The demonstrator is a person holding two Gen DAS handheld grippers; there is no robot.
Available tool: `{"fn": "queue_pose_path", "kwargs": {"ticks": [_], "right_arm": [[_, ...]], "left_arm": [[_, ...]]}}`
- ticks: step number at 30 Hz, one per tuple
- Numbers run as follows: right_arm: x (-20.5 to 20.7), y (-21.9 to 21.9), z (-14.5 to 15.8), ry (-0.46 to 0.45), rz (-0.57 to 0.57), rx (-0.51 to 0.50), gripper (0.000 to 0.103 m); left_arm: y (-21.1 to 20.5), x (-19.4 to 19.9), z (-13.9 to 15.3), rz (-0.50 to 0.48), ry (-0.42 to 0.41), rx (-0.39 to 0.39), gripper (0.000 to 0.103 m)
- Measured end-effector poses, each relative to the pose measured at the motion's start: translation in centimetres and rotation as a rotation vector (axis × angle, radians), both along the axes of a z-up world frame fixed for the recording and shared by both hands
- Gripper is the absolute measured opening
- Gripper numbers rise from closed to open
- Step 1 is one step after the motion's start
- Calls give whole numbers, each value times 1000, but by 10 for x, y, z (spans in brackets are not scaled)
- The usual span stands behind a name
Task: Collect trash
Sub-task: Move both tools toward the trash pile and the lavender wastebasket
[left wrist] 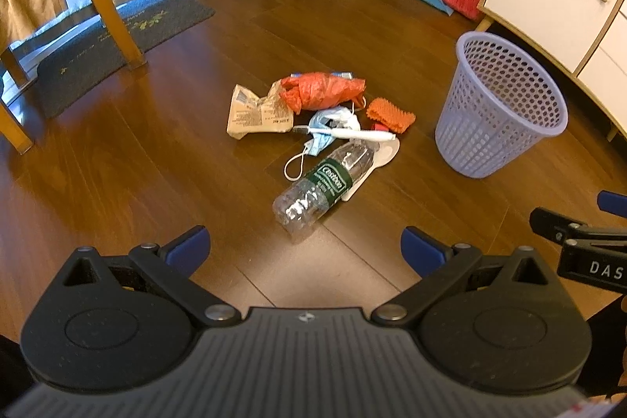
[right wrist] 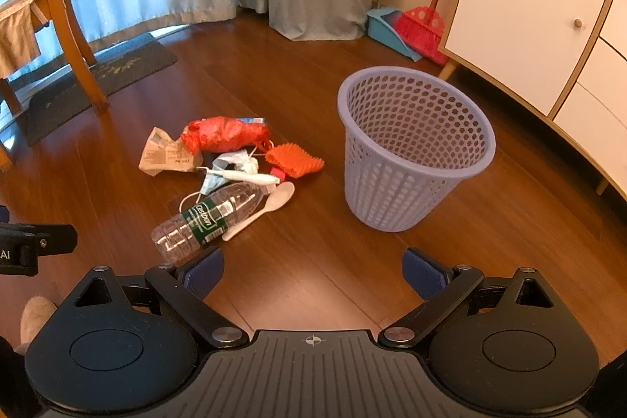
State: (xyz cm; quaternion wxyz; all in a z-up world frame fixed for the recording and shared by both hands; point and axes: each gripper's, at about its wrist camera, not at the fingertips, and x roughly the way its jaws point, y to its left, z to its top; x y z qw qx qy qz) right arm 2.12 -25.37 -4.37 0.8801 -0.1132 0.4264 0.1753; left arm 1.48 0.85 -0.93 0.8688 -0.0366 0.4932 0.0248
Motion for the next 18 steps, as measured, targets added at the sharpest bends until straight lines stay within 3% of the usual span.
{"fn": "queue_pose_path", "kwargs": {"ticks": [14,18], "right_arm": [[17,5,-10,16,2,0,96],[21,8,-15,29,6,3,96]], "left_arm": [[-1,23,-21,-26,106,127,102],[5,30,-28,-12,135,99,102]]}}
